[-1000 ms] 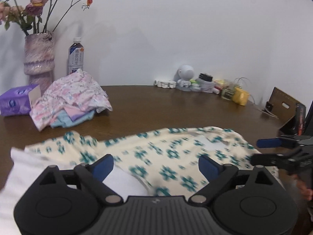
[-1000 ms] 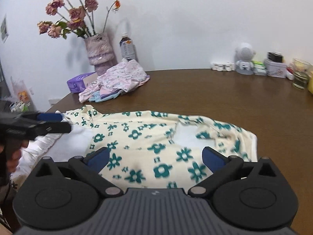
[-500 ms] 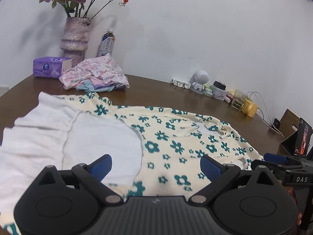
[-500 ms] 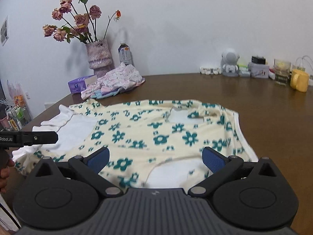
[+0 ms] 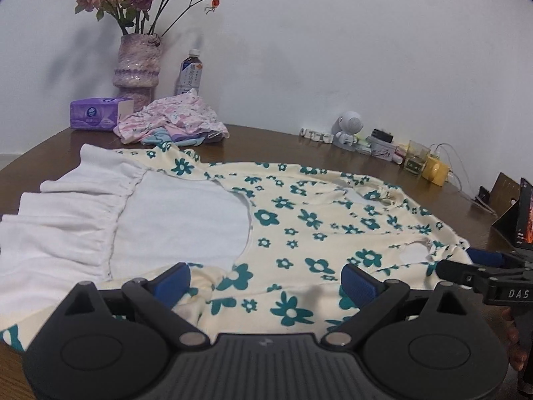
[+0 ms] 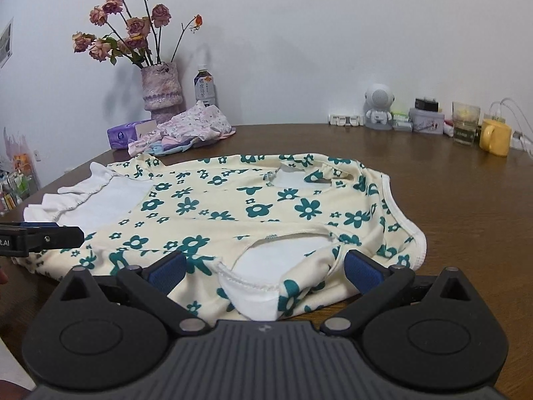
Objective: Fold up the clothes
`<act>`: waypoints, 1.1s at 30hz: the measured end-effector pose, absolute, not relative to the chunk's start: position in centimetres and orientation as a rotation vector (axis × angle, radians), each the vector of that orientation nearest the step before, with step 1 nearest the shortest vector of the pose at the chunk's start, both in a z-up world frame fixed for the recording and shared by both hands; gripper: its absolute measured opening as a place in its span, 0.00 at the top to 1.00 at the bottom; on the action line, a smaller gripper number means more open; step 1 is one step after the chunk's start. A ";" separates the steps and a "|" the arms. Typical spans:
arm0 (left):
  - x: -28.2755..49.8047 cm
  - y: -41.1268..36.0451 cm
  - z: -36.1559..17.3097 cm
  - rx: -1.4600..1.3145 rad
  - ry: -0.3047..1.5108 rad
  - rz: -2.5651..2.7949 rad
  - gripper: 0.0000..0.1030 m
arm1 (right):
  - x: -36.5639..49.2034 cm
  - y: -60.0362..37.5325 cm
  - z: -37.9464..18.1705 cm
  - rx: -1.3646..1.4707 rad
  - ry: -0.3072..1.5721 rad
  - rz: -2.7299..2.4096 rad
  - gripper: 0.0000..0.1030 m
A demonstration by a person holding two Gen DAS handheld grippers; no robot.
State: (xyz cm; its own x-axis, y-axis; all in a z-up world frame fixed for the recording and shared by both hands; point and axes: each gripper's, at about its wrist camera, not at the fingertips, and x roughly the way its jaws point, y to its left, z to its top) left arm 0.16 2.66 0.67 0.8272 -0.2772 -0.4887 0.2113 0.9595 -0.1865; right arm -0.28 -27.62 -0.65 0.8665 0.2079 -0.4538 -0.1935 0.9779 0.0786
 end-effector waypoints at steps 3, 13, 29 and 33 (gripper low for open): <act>0.0 2.5 0.5 -0.108 0.522 -0.254 0.06 | -0.1 -27.7 -0.7 0.024 0.458 0.218 0.00; 0.1 2.3 0.2 -0.094 0.515 -0.240 0.05 | -0.2 -27.8 -1.1 0.035 0.458 0.243 0.00; 0.2 2.0 0.1 -0.081 0.517 -0.234 0.05 | -0.4 -27.7 -1.2 0.041 0.452 0.238 0.00; 0.2 2.1 0.1 -0.084 0.519 -0.233 0.05 | -0.4 -27.7 -1.2 0.037 0.453 0.237 0.00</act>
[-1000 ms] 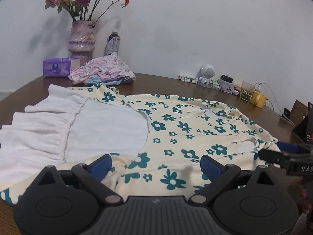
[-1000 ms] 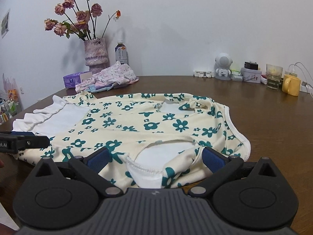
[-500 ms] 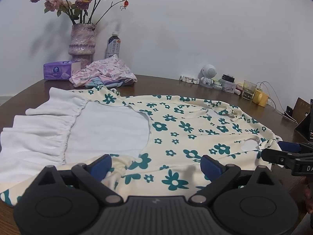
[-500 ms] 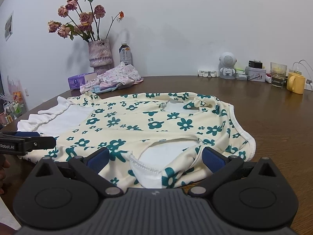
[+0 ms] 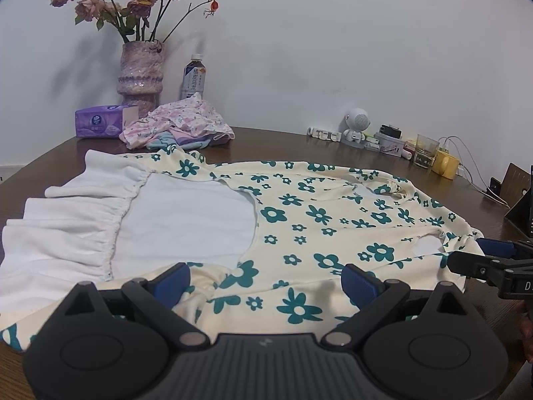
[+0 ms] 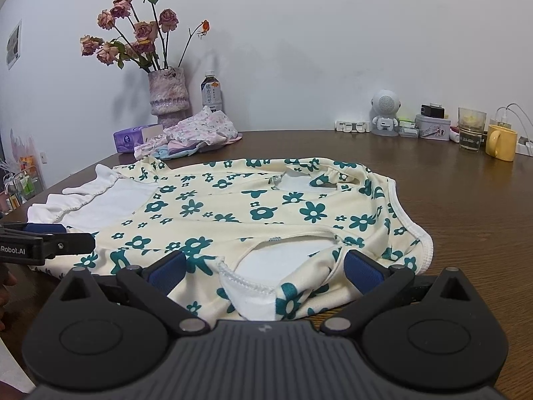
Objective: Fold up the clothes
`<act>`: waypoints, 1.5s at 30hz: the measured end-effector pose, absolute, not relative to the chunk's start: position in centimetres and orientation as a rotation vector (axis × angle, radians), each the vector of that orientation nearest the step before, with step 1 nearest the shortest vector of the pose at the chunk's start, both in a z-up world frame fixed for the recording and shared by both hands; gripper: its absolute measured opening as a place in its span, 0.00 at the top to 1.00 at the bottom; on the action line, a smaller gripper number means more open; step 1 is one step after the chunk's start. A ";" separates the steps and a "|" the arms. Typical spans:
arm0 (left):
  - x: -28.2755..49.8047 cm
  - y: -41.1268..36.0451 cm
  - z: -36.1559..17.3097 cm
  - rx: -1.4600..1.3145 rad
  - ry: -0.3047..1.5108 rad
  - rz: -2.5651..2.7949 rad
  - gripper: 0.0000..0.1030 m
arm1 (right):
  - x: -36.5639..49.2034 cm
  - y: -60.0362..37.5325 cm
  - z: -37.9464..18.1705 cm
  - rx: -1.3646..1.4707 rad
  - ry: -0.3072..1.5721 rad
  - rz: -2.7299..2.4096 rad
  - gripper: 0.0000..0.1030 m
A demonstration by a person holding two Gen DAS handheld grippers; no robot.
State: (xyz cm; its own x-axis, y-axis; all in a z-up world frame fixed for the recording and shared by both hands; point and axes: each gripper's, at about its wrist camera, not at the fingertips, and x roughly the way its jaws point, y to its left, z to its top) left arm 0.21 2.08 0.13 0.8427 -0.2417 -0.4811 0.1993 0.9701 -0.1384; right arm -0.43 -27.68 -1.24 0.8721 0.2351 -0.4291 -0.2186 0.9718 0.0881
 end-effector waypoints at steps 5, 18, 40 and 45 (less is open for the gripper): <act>0.3 2.2 0.1 -0.092 0.521 -0.231 0.05 | -0.4 -27.8 -1.3 0.044 0.454 0.236 0.00; 0.2 2.3 0.1 -0.103 0.518 -0.231 0.05 | -0.5 -27.9 -1.3 0.056 0.453 0.232 0.00; 0.2 2.4 0.1 -0.115 0.516 -0.228 0.05 | -0.6 -27.9 -1.4 0.067 0.450 0.231 0.00; 0.2 2.5 0.0 -0.118 0.516 -0.228 0.05 | -0.6 -27.9 -1.4 0.069 0.450 0.231 0.00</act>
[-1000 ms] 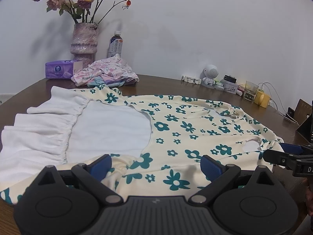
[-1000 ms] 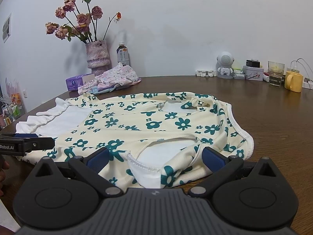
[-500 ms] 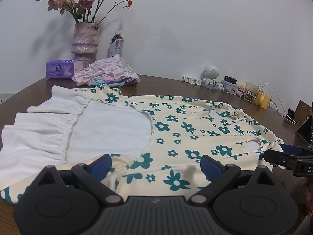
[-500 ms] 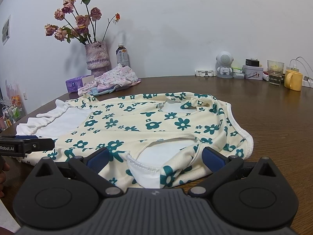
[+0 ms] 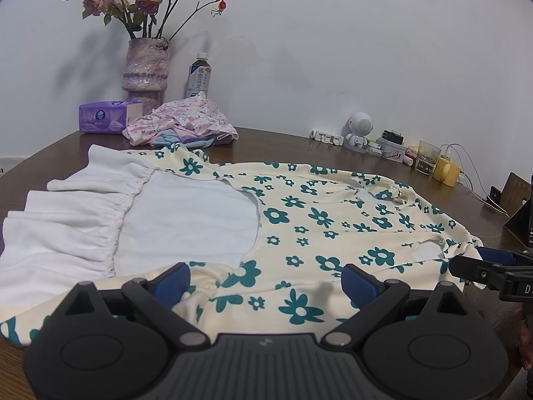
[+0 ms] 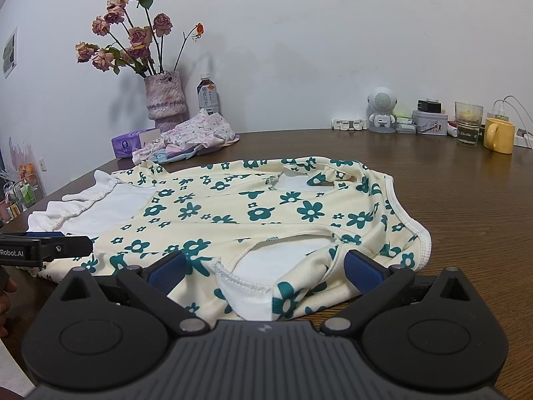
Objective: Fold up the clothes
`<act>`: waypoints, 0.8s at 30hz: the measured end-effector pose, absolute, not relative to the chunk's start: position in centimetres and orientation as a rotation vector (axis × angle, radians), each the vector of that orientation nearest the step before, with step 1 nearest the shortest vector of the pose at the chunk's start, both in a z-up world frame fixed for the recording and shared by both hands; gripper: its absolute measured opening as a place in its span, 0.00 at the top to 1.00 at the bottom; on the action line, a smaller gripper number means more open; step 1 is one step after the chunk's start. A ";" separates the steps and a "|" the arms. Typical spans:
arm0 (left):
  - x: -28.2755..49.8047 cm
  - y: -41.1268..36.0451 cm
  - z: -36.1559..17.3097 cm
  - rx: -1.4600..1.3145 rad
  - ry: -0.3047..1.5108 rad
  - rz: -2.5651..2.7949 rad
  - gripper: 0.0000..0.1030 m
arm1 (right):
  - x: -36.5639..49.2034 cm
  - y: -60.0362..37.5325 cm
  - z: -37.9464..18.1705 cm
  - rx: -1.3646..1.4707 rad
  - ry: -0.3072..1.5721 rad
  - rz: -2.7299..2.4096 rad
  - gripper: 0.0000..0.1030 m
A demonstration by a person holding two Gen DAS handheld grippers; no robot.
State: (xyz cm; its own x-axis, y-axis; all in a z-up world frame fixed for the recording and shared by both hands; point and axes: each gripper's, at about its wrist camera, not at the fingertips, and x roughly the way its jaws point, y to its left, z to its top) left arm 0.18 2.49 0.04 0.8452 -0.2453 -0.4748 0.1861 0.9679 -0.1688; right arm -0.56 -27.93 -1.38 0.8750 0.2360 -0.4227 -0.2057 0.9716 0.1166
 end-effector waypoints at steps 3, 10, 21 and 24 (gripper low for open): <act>0.2 2.5 0.1 -0.119 0.516 -0.228 0.05 | -0.6 -27.9 -1.4 0.070 0.450 0.230 0.00; 0.2 2.5 0.0 -0.121 0.516 -0.228 0.05 | -0.5 -27.9 -1.4 0.073 0.450 0.230 0.00; 0.2 2.6 0.0 -0.127 0.517 -0.229 0.05 | -0.5 -28.0 -1.5 0.076 0.451 0.231 0.00; 0.2 2.6 0.0 -0.129 0.517 -0.229 0.05 | -0.5 -28.1 -1.5 0.077 0.452 0.231 0.00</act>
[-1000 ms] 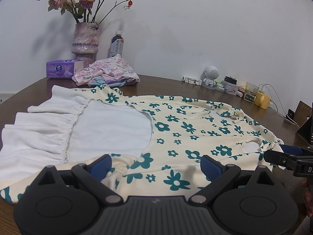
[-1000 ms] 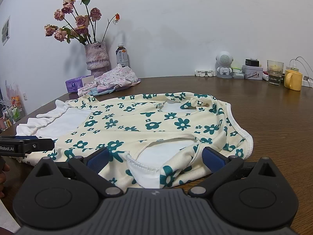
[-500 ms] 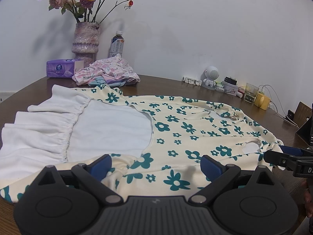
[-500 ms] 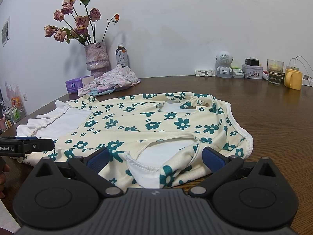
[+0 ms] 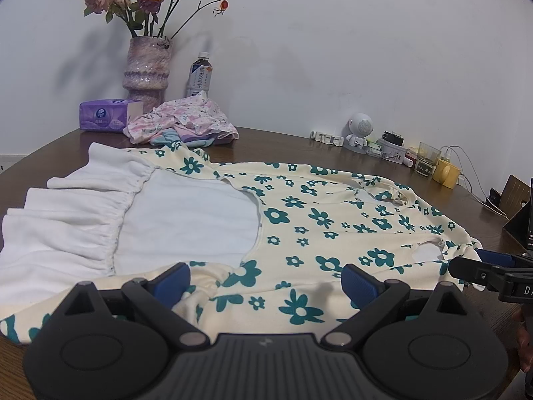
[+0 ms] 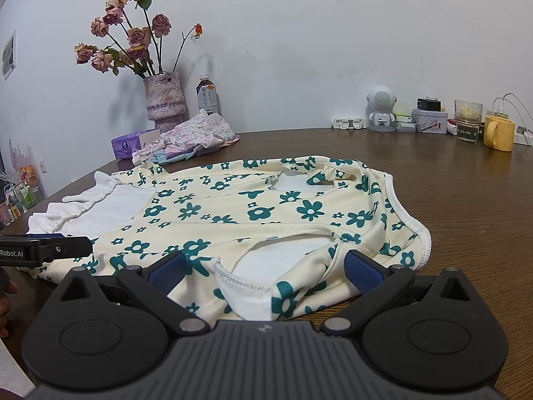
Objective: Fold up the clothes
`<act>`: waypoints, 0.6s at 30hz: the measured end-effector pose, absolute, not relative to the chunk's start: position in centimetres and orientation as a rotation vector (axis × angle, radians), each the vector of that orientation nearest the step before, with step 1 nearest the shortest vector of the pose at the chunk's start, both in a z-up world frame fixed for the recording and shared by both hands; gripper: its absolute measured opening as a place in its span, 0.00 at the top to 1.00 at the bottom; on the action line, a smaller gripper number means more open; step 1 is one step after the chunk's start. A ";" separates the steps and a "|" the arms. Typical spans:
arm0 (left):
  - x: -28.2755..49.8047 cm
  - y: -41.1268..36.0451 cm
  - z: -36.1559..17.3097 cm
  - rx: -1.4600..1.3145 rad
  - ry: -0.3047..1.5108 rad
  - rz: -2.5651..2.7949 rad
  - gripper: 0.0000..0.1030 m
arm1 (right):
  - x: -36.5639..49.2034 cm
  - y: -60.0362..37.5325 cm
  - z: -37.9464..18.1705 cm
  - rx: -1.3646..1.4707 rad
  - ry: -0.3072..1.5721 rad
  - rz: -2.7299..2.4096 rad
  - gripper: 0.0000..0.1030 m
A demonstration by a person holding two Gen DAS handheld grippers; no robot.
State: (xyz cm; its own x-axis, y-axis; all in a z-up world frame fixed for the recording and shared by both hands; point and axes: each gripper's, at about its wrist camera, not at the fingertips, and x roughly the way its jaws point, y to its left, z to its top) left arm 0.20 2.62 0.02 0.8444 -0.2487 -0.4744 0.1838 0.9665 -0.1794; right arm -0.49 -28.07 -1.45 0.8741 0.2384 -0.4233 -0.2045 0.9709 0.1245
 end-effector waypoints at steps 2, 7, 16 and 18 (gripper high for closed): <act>0.2 2.6 0.0 -0.130 0.517 -0.229 0.05 | -0.5 -28.1 -1.5 0.077 0.452 0.232 0.00; 0.2 2.7 0.0 -0.132 0.517 -0.229 0.05 | -0.5 -28.1 -1.5 0.079 0.452 0.231 0.00; 0.2 2.7 0.0 -0.131 0.518 -0.229 0.05 | -0.5 -28.1 -1.5 0.084 0.453 0.230 0.00; 0.2 2.7 0.0 -0.131 0.518 -0.229 0.05 | -0.5 -28.1 -1.5 0.085 0.453 0.230 0.00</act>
State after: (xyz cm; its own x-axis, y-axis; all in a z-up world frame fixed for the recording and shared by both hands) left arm 0.19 2.67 -0.01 0.8441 -0.2489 -0.4750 0.1829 0.9663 -0.1812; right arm -0.52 -28.07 -1.55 0.8737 0.2391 -0.4236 -0.2016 0.9705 0.1321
